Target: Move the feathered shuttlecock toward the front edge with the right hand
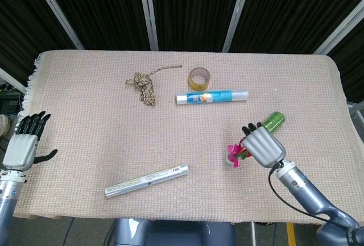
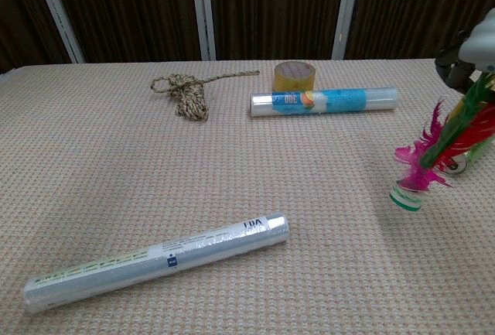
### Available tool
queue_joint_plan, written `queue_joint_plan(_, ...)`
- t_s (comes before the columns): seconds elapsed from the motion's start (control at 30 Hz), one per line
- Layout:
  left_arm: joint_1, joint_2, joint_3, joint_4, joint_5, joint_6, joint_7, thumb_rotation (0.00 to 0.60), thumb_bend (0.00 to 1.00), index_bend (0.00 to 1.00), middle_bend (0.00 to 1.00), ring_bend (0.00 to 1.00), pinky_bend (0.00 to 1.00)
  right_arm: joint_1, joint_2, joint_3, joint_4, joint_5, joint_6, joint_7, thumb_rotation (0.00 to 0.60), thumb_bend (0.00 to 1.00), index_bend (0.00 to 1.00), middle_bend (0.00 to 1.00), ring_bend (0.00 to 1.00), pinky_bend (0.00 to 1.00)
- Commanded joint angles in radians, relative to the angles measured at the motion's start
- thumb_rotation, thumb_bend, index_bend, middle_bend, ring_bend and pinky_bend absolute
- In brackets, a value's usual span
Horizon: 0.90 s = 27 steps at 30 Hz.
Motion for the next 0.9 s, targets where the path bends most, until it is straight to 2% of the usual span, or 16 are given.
queue_joint_plan(0.03,-0.001,0.004,0.003,-0.001,0.006,0.000,-0.014,0.600,0.19,0.00,0.00,0.00,0.00,-0.039,0.023,-0.025,-0.042,-0.011,0.030,-0.036,0.600,0.35,0.78,0.42,0.41,0.66)
queue_joint_plan(0.2,0.000,0.007,0.011,-0.001,0.017,0.004,-0.026,0.600,0.19,0.00,0.00,0.00,0.00,-0.077,0.011,-0.053,-0.059,-0.037,0.048,-0.048,0.600,0.35,0.78,0.42,0.40,0.66)
queue_joint_plan(0.47,0.002,0.009,0.015,-0.007,0.027,0.018,-0.029,0.600,0.19,0.00,0.00,0.00,0.00,-0.115,-0.044,-0.073,-0.005,-0.082,0.063,-0.011,0.600,0.35,0.78,0.42,0.40,0.66)
queue_joint_plan(0.7,-0.006,0.006,0.018,0.000,0.020,-0.006,-0.032,0.600,0.19,0.00,0.00,0.00,0.00,-0.164,-0.071,-0.087,0.016,-0.118,0.109,-0.039,0.600,0.34,0.75,0.39,0.38,0.66)
queue_joint_plan(0.8,-0.007,0.006,0.019,0.002,0.020,-0.008,-0.037,0.600,0.19,0.00,0.00,0.00,0.00,-0.190,-0.074,-0.097,0.014,-0.132,0.132,-0.044,0.600,0.31,0.71,0.37,0.36,0.66)
queue_joint_plan(0.9,-0.007,0.008,0.019,0.002,0.022,-0.007,-0.043,0.600,0.19,0.00,0.00,0.00,0.00,-0.217,-0.072,-0.110,0.005,-0.149,0.157,-0.050,0.600,0.28,0.57,0.31,0.31,0.65)
